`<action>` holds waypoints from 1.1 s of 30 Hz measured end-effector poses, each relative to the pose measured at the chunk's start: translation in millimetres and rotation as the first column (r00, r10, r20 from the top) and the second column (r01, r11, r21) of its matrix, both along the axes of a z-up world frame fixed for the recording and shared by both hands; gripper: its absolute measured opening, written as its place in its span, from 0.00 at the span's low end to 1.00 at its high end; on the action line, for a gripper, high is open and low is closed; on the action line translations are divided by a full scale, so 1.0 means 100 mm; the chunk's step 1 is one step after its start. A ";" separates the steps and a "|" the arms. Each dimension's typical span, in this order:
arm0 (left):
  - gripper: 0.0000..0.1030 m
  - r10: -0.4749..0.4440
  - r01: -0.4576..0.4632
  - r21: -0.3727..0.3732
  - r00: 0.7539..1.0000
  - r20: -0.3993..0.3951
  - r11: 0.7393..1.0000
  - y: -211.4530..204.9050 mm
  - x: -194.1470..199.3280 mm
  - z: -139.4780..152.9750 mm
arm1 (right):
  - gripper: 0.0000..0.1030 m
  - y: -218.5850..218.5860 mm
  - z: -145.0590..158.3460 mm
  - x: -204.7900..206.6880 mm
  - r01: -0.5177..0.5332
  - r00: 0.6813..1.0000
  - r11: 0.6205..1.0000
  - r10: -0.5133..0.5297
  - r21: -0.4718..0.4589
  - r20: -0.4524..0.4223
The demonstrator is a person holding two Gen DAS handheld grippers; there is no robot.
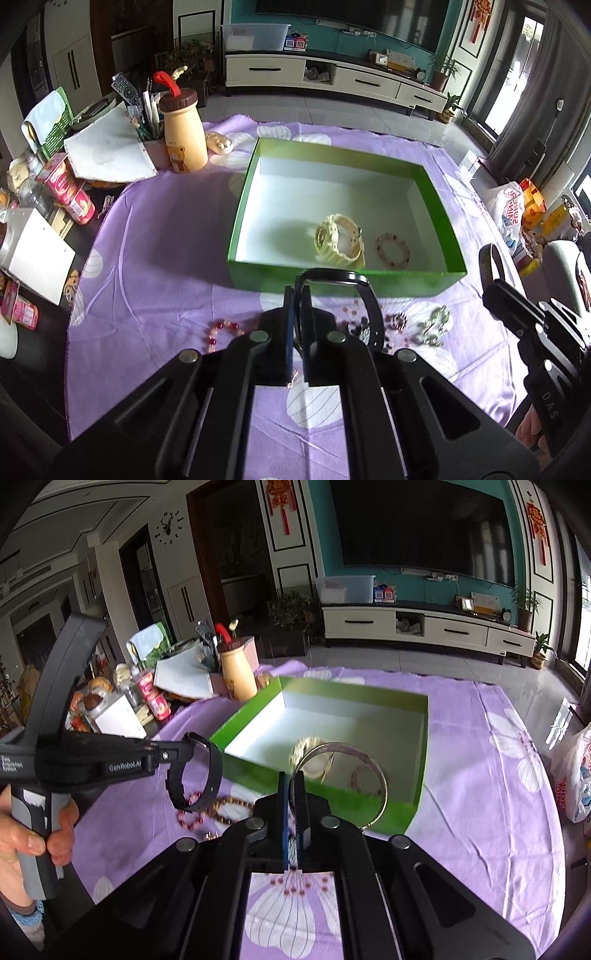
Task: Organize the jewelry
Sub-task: 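Lower both into the green box and open both tools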
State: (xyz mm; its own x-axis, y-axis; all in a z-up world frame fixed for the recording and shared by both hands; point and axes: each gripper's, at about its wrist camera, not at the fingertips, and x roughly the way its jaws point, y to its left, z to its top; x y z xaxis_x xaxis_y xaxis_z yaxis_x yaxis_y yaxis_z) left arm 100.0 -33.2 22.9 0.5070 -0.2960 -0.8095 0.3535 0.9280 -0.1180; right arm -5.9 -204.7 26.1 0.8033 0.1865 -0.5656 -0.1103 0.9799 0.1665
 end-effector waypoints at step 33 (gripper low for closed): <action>0.07 0.087 -0.069 0.248 0.994 -0.064 0.966 -0.66 1.56 -0.77 | 0.07 -0.58 -0.76 1.51 0.099 0.963 0.995 -0.087 0.033 -0.255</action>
